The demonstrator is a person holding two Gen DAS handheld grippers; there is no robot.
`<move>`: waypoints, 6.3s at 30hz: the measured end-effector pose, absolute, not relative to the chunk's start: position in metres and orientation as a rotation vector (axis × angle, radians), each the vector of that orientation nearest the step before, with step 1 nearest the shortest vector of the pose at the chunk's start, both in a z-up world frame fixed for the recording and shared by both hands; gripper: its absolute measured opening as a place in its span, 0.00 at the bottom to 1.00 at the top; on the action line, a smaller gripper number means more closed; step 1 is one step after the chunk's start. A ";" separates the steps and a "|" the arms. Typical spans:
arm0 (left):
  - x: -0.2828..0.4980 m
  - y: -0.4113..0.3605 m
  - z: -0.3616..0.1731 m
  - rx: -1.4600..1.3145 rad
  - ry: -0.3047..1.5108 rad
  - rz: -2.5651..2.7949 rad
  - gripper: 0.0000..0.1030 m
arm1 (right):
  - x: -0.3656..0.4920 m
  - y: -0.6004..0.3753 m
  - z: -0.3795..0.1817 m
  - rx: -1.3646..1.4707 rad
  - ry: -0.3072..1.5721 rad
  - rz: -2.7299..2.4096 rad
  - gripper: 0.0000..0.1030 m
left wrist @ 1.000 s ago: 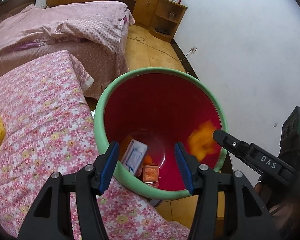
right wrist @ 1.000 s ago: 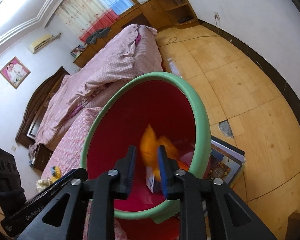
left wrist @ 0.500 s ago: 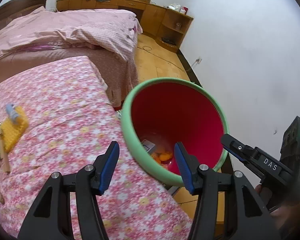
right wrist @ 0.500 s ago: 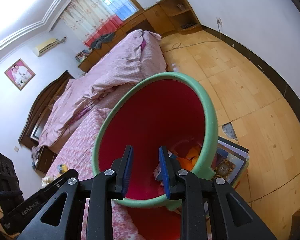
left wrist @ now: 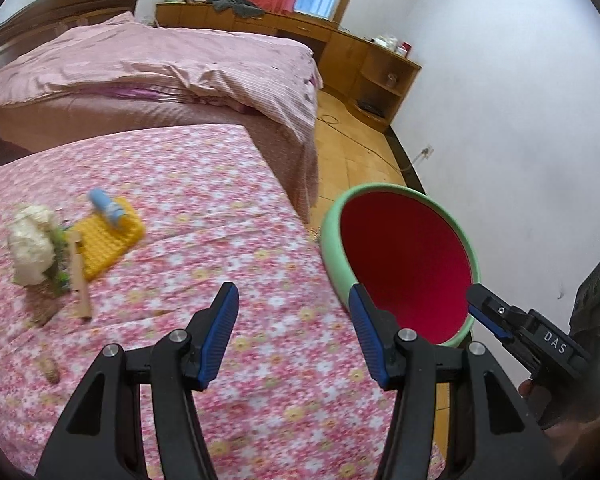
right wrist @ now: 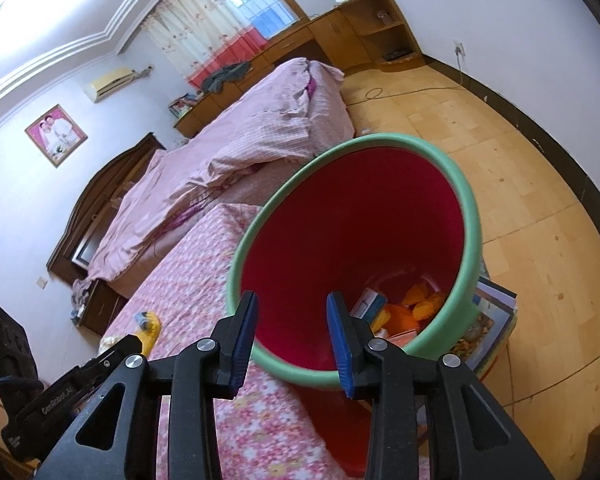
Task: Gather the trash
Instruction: 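Move both open tools back over the bed, then grasp the white crumpled paper ball with the left tool while the right grasps the wooden stick, then carry the paper ball and stick over the bucket and open both tools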
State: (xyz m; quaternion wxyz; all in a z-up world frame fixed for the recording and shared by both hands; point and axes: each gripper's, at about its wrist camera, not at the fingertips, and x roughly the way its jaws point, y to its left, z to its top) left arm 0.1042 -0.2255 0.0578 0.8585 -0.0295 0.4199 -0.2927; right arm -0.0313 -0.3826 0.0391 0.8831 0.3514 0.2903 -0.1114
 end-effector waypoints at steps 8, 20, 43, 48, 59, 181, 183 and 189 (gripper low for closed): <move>0.104 -0.195 0.062 -0.097 0.860 -0.573 0.55 | -0.032 -0.366 0.047 0.707 0.601 -0.208 0.36; 0.108 -0.147 0.065 -0.136 0.834 -0.503 0.55 | -0.023 -0.334 0.056 0.672 0.616 -0.167 0.37; 0.194 -0.069 0.045 -0.128 0.837 -0.290 0.55 | 0.032 -0.289 0.048 0.595 0.736 -0.114 0.37; 0.209 -0.064 0.028 -0.138 0.864 -0.279 0.54 | 0.047 -0.279 0.050 0.558 0.753 -0.101 0.37; 0.208 -0.041 0.026 -0.271 0.839 -0.360 0.40 | 0.084 -0.240 0.055 0.458 0.795 -0.032 0.37; 0.103 -0.326 0.035 0.027 0.898 -0.795 0.41 | -0.046 -0.419 0.004 0.814 0.628 -0.241 0.13; 0.104 -0.330 0.033 0.035 0.902 -0.797 0.43 | -0.047 -0.419 0.005 0.812 0.627 -0.247 0.13; 0.104 -0.336 0.027 0.041 0.933 -0.826 0.47 | -0.049 -0.418 0.005 0.806 0.633 -0.254 0.14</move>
